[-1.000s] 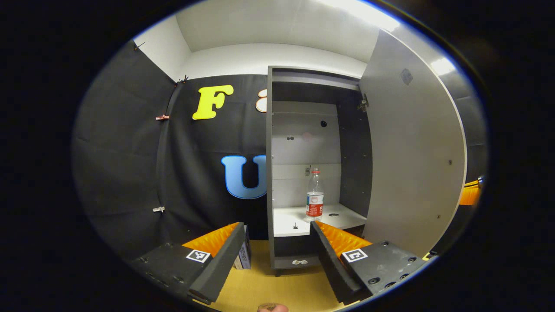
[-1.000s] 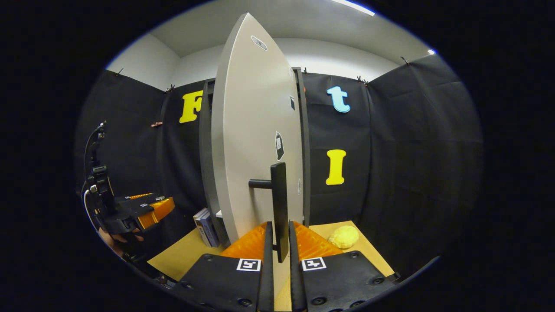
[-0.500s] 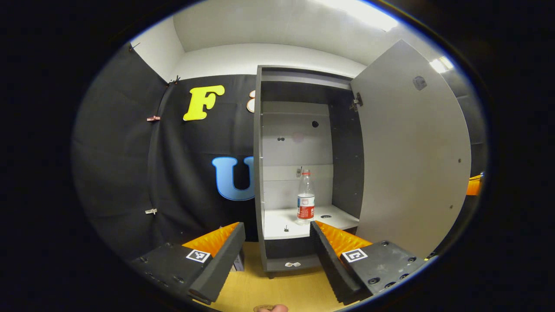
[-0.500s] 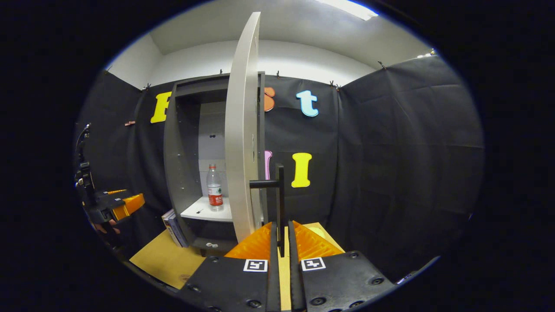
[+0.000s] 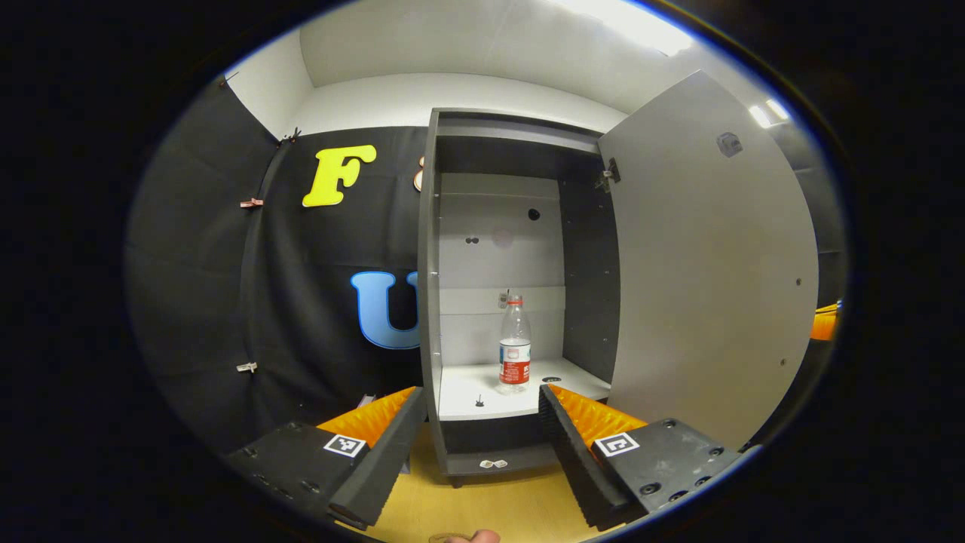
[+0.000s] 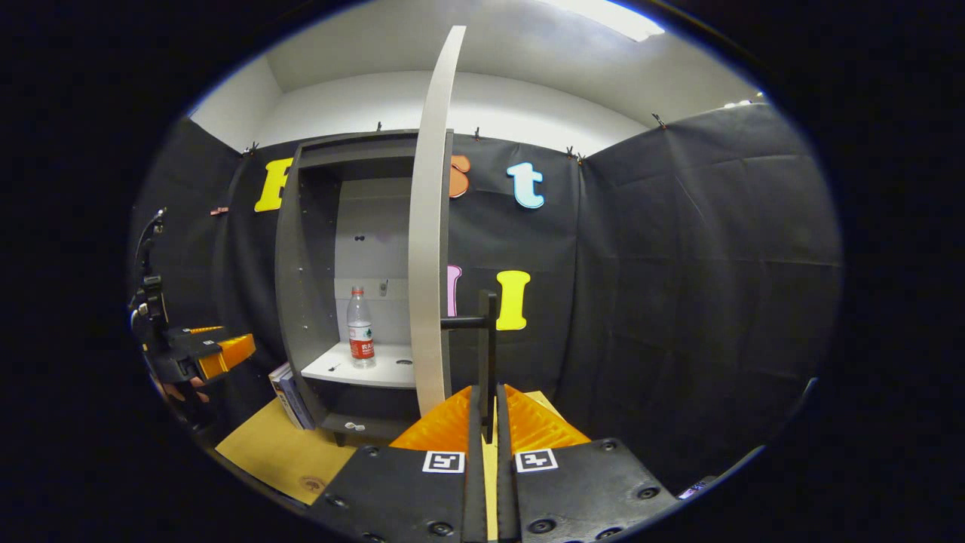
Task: Open the cabinet door with the right hand, grasp the bottle in the cabinet with the left hand and place it on the coaster, then close the cabinet door with the right hand.
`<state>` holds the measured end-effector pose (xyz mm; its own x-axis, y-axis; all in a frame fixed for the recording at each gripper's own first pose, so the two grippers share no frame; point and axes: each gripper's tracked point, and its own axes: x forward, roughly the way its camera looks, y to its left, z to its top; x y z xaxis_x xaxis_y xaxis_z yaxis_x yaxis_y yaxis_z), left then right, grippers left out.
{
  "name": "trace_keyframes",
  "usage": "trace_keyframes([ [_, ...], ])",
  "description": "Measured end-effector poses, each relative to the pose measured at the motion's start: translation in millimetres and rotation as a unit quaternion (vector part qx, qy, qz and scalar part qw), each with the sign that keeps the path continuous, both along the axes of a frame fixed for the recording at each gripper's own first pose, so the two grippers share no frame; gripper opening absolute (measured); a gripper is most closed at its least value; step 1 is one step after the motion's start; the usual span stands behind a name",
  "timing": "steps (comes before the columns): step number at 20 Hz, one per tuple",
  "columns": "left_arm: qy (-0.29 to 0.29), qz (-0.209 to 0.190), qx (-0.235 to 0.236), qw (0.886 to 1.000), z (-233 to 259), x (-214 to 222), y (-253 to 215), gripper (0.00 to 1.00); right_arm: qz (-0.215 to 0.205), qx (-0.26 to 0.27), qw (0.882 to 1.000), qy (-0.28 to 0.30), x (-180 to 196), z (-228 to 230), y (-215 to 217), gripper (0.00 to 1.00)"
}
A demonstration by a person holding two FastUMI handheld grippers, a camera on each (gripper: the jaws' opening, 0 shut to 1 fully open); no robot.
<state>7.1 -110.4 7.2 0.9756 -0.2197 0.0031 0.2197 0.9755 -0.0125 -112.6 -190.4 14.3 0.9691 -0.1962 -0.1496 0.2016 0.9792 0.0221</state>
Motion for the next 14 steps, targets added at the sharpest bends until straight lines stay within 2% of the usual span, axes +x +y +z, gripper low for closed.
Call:
trace_keyframes([
  [3,-0.003,-0.011,-0.001,1.000,2.0,14.7,-17.4,0.94,-0.015,-0.008,1.000,-0.025,-8.6,16.4,-15.4,0.13],
  [4,-0.004,-0.015,-0.003,1.000,2.0,20.1,-23.4,0.95,-0.021,-0.015,0.999,-0.032,-12.4,19.7,-20.5,0.19],
  [9,-0.012,-0.023,0.004,1.000,3.6,59.4,-53.1,0.92,-0.077,-0.046,0.996,-0.030,-25.7,8.9,-60.3,0.96],
  [11,-0.017,-0.024,0.004,1.000,2.9,79.2,-64.4,0.92,-0.107,-0.061,0.992,-0.030,-27.9,5.0,-78.1,0.97],
  [14,-0.017,-0.024,0.000,1.000,2.7,115.2,-81.4,0.94,-0.121,-0.060,0.991,-0.010,-31.4,-7.5,-87.3,0.97],
])
